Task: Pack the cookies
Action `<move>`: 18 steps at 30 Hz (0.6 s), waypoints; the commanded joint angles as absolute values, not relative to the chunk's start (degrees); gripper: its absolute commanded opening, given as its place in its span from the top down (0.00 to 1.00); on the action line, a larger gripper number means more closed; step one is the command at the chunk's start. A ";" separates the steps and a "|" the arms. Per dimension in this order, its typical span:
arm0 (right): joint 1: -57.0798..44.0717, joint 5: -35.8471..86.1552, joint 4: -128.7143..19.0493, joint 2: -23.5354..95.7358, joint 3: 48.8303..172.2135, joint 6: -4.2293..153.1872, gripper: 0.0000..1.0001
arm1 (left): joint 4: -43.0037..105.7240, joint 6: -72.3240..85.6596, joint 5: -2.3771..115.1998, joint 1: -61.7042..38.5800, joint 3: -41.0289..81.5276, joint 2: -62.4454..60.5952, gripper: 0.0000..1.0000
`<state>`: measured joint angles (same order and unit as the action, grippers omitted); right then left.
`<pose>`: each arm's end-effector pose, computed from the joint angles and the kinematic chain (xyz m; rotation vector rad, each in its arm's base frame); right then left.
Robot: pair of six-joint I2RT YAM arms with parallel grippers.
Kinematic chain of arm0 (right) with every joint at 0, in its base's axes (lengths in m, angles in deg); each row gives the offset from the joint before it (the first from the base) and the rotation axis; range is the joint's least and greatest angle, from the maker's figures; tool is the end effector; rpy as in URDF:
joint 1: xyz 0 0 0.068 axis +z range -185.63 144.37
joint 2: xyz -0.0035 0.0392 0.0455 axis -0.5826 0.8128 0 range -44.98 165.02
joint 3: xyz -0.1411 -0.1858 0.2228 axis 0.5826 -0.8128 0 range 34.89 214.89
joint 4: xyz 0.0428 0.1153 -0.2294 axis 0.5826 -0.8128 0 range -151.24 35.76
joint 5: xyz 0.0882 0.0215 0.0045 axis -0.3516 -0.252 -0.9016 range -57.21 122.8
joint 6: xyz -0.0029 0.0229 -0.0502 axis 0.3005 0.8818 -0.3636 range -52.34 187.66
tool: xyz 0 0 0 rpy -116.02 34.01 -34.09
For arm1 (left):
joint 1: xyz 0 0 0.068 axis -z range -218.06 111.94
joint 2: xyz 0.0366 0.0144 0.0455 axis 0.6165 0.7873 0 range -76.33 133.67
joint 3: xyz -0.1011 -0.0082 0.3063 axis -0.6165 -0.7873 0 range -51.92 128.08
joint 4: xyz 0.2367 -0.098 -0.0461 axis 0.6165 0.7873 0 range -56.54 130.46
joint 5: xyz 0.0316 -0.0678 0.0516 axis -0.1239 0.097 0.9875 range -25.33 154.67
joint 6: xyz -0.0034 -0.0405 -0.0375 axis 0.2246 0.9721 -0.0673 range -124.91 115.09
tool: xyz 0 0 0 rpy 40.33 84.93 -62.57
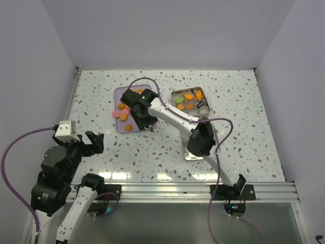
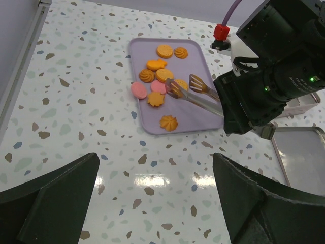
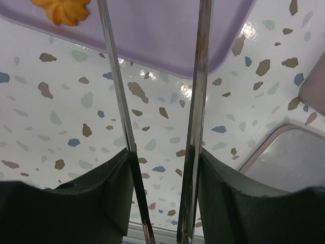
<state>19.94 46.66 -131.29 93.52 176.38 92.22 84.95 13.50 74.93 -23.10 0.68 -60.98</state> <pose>0.3053 0.4293 0.2888 -0.6964 2.6862 -0.0081 -0.0164 0.0113 0.3649 -0.1816 1.8132 -0.2497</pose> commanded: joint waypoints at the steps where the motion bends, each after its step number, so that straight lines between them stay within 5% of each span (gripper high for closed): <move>1: 19.65 47.56 -137.82 93.27 178.24 91.31 0.50 | 82.59 12.84 75.22 -23.12 0.46 -60.60 0.00; 18: 19.74 48.17 -139.05 94.15 176.39 90.69 0.60 | 82.59 12.84 75.13 -23.74 0.55 -60.60 0.00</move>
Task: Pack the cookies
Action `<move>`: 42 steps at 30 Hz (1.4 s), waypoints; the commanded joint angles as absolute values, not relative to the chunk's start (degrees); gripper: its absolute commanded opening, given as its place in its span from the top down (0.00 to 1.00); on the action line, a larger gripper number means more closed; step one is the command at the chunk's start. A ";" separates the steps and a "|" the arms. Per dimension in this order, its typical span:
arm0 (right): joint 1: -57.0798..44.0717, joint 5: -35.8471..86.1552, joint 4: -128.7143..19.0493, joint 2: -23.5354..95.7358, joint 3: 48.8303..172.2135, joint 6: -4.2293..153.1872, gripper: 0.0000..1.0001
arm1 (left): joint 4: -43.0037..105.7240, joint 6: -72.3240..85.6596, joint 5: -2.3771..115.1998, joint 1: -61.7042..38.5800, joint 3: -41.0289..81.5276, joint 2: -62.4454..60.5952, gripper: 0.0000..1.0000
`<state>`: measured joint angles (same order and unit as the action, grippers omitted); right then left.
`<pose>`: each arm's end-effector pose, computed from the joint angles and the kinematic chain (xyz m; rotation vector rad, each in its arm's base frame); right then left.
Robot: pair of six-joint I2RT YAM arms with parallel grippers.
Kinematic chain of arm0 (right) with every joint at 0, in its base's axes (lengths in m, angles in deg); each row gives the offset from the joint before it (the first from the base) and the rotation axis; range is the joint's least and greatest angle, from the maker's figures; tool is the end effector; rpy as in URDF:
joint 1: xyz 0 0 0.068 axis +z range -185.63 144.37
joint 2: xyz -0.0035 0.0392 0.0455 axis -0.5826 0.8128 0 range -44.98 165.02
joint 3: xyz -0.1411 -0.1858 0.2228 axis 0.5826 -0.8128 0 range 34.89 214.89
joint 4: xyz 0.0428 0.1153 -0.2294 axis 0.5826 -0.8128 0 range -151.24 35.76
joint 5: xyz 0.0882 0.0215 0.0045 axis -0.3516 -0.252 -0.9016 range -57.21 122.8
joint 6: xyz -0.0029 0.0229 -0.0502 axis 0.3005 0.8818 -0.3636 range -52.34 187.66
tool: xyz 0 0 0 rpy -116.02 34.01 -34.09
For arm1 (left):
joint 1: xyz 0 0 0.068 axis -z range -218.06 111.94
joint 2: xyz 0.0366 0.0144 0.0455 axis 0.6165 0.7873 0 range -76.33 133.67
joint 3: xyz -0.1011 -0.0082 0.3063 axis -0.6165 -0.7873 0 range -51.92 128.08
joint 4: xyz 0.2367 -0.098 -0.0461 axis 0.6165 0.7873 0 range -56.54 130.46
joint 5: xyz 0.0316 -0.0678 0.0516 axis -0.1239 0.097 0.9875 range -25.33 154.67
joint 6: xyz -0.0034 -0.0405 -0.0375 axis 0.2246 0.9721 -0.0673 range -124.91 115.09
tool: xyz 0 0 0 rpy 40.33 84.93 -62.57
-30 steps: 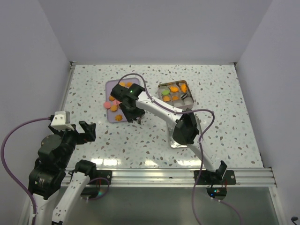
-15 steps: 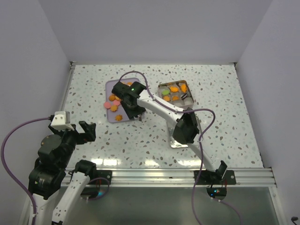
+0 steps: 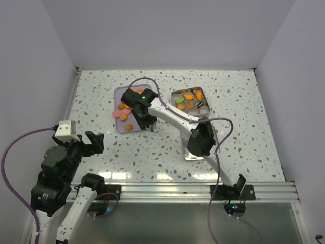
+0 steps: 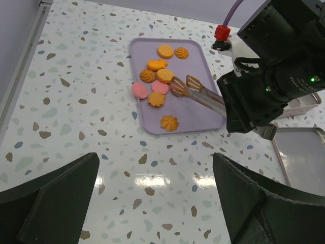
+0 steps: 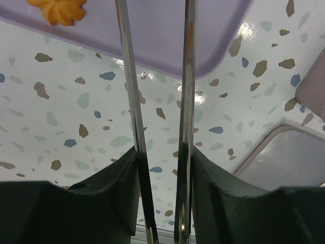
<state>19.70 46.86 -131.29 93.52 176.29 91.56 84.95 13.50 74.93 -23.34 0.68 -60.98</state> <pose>0.3071 0.4279 0.2884 -0.7056 2.6828 -0.0173 -0.0165 0.0113 0.3649 -0.1853 1.8126 -0.2468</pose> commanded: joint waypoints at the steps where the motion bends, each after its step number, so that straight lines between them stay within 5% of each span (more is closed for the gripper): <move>1: 19.74 48.26 -139.14 94.06 176.30 90.60 0.60 | 82.51 12.84 75.04 -23.74 0.46 -60.60 0.00; 19: 14.12 52.57 -140.37 77.64 174.20 92.45 0.64 | 82.42 12.49 74.43 -23.82 0.46 -60.16 0.00; 30: 9.90 55.47 -140.03 55.26 149.12 95.86 0.64 | 82.16 12.31 73.90 -23.82 0.29 -59.54 0.00; 42: 9.19 53.19 -134.92 46.87 129.37 99.13 0.64 | 82.16 12.14 73.73 -23.74 0.29 -59.37 0.00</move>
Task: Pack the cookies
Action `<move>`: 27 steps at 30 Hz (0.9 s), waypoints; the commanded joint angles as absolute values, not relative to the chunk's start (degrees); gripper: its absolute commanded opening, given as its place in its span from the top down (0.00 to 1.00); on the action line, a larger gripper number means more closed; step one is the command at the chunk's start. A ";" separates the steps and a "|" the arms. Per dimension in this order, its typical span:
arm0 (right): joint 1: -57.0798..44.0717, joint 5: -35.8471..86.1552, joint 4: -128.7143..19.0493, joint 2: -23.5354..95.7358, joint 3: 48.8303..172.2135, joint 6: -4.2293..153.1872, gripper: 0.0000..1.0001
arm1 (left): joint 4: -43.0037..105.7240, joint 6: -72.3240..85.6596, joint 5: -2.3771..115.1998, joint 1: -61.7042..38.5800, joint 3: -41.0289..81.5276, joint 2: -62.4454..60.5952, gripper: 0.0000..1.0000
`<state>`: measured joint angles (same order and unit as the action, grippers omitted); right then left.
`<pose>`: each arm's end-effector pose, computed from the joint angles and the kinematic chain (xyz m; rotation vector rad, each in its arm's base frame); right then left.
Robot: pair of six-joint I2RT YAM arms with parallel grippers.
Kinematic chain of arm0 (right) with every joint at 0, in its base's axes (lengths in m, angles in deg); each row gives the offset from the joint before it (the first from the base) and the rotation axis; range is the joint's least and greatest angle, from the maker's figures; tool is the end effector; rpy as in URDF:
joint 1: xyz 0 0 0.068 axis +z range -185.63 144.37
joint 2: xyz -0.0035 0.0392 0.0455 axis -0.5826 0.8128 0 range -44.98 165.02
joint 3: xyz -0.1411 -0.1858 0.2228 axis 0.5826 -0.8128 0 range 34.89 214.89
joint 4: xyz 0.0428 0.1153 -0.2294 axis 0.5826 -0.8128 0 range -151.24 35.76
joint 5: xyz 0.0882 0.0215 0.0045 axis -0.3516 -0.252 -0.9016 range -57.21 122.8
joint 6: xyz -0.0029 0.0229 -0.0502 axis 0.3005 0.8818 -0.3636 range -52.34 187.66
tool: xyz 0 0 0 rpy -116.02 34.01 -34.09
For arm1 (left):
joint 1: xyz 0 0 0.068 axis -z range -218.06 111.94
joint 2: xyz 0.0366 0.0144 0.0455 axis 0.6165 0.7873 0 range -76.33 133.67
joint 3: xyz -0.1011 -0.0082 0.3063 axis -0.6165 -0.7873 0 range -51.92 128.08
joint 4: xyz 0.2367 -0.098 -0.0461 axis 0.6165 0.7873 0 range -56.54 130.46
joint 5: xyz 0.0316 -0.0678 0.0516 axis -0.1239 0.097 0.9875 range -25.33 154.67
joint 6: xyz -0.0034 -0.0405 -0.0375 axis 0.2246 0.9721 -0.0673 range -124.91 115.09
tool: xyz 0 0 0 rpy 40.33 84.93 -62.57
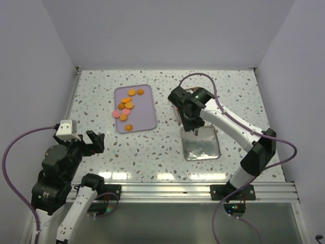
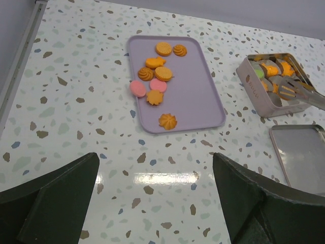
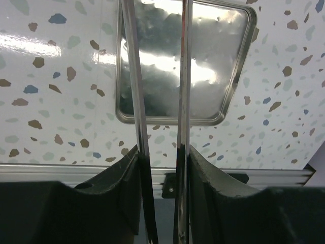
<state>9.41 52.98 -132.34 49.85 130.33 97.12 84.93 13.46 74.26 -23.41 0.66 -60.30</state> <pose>0.2306 0.2125 0.3835 -0.3197 2.7312 -0.2071 -0.0136 0.0100 0.3652 -0.1773 1.8261 -0.2526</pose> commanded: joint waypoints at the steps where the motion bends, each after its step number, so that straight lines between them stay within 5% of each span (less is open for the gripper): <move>1: 9.02 53.19 -134.57 47.04 129.02 99.13 0.64 | 82.16 12.14 73.73 -23.74 0.29 -59.37 0.00; 17: 8.14 55.21 -133.78 51.43 131.47 96.76 0.50 | 82.42 12.40 74.43 -23.74 0.46 -60.16 0.00; 27: 12.86 52.22 -136.15 59.93 150.16 96.05 0.53 | 82.33 12.49 74.34 -23.74 0.38 -59.98 0.00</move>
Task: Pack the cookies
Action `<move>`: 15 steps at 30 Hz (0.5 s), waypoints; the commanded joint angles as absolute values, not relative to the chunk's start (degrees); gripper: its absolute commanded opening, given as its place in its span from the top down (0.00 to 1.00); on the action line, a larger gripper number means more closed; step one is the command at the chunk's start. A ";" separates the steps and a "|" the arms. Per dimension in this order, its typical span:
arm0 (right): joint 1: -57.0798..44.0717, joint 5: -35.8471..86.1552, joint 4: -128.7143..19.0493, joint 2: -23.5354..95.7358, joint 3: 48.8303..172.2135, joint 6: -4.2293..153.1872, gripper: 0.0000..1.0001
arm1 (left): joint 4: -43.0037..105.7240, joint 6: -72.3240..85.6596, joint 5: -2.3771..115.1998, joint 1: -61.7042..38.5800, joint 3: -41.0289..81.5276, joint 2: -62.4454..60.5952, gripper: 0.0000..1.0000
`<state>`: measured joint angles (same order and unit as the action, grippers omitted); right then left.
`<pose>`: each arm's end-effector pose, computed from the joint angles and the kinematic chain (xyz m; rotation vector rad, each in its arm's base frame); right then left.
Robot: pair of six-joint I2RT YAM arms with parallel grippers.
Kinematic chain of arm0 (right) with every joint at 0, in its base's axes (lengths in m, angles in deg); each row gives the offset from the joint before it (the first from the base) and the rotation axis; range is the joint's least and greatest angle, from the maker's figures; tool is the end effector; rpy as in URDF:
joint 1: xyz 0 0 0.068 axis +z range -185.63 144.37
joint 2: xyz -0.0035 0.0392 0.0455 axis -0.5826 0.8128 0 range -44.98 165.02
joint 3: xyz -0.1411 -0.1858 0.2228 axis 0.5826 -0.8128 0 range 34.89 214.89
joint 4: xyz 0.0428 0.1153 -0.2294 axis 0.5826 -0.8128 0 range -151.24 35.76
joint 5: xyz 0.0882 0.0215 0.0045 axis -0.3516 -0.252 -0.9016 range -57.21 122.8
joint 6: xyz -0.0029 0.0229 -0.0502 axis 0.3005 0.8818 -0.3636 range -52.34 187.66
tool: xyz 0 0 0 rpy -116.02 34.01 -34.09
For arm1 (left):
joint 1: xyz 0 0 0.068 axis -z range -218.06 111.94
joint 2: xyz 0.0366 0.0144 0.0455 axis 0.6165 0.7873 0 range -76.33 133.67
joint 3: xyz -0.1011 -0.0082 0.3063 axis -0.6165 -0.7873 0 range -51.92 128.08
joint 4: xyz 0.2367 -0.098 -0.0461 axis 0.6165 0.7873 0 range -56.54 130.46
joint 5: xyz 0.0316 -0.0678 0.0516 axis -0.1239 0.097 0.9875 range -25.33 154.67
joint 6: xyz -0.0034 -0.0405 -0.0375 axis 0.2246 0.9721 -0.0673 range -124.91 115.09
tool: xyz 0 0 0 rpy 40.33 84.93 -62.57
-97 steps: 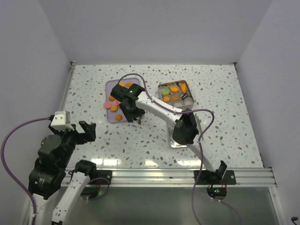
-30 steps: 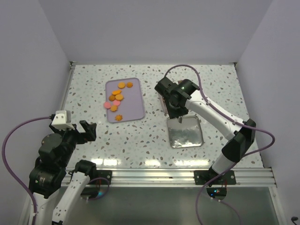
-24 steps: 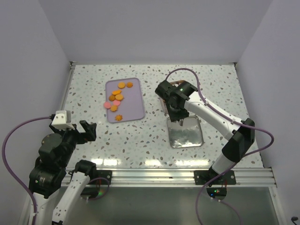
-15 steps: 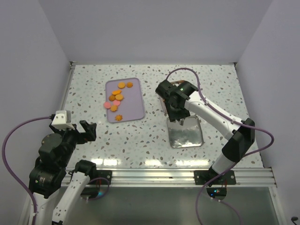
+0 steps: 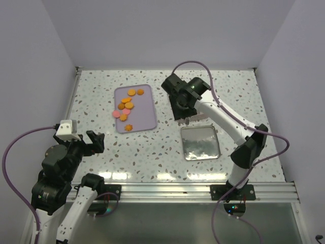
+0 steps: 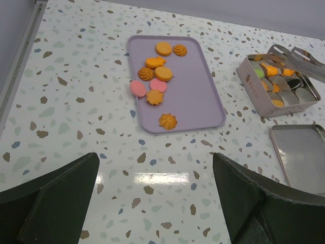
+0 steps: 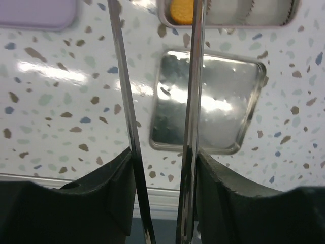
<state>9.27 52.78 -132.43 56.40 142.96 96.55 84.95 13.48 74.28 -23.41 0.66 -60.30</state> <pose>0.2584 0.2393 0.4069 -0.2967 2.6597 -0.1153 -0.0136 0.0101 0.3652 -0.1779 1.8264 -0.2525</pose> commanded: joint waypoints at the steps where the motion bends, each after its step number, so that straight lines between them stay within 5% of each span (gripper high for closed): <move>1: 14.19 51.87 -136.24 61.27 151.77 96.05 0.53 | 82.33 12.40 74.34 -23.74 0.38 -59.98 0.00; 15: 19.65 41.94 -134.66 85.88 178.14 96.15 0.51 | 82.42 12.49 74.60 -23.74 0.38 -59.72 0.00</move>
